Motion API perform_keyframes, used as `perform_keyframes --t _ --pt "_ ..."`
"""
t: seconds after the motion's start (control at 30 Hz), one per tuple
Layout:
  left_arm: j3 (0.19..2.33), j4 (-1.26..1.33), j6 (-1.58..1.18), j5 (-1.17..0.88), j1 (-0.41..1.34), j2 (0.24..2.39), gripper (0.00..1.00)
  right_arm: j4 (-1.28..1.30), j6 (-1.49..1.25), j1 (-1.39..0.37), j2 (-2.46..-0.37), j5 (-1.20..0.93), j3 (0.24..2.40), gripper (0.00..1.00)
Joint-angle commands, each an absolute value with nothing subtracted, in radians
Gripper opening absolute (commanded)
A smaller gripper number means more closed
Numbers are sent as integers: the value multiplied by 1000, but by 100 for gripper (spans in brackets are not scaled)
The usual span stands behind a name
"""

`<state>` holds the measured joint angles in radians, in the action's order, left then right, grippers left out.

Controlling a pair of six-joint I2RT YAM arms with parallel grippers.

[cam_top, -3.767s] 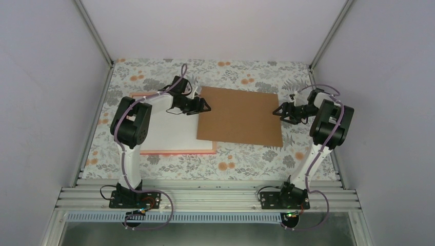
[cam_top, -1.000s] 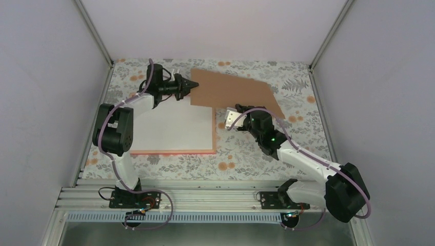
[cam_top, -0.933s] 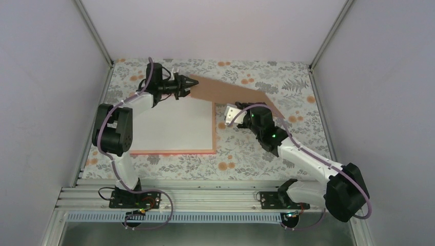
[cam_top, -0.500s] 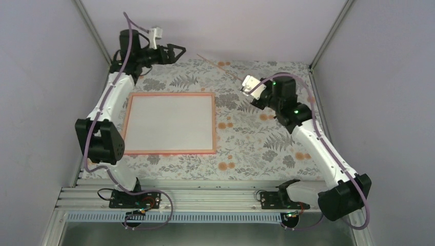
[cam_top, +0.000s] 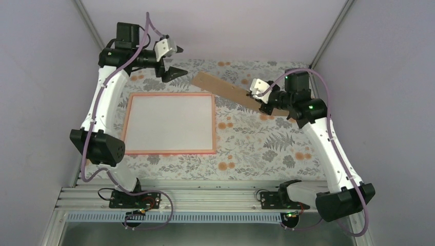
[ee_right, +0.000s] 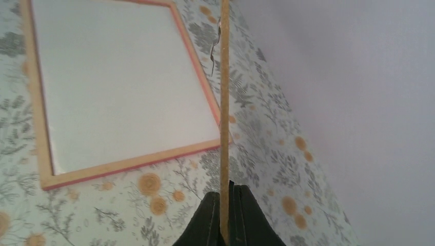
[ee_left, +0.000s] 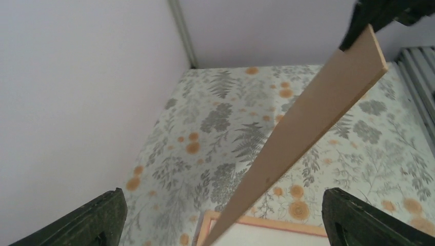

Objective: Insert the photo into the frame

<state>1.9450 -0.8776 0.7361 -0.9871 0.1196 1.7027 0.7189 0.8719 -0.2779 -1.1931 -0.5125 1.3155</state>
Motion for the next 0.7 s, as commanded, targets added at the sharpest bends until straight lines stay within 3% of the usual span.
perform_keyframes --t 0.0,0.13,0.4,0.5,0.67 --pt "2083 -1227 1104 -1059 168 1782 92 705 918 -271 -1147 -653 1382 4" --pt "2033 -1277 1173 -1094 201 1791 83 722 916 -270 -1142 -688 1395 4" --pt "1791 -1064 1213 -1082 222 1709 77 724 916 -271 -1099 -757 1372 4" --pt "1787 -1093 1251 -1074 238 1718 64 727 909 -272 -1099 -764 1380 4" --pt "1794 -1062 1138 -1125 243 1705 26 693 861 -270 -1103 -761 1377 4"
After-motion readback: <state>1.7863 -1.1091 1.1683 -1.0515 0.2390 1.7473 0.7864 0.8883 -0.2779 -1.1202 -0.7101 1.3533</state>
